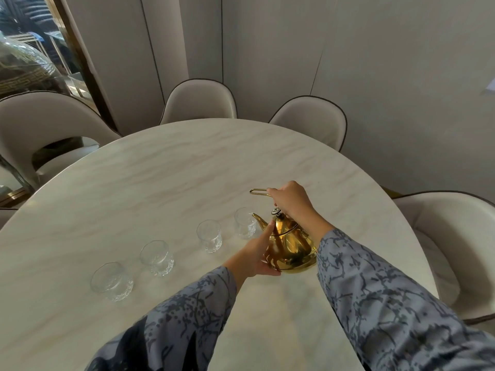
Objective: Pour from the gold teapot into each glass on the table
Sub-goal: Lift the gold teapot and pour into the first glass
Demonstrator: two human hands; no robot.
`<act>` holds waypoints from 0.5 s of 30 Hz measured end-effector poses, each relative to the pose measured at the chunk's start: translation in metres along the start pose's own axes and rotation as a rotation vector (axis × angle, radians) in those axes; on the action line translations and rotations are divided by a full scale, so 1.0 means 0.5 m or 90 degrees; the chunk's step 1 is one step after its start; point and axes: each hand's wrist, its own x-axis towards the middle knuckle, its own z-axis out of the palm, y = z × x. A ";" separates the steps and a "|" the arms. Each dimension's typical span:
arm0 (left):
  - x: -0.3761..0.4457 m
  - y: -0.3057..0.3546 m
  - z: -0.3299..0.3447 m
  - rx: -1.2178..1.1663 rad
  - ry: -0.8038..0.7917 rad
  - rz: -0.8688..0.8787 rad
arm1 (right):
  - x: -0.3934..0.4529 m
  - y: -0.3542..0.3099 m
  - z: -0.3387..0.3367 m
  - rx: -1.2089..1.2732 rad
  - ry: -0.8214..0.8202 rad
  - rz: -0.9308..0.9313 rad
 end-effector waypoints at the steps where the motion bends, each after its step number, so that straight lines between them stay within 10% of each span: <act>1: -0.002 0.002 0.001 -0.008 -0.001 -0.003 | 0.003 -0.003 -0.002 -0.006 -0.001 0.001; 15: -0.017 0.010 0.016 -0.038 -0.026 -0.010 | -0.004 -0.031 -0.031 -0.038 0.004 0.001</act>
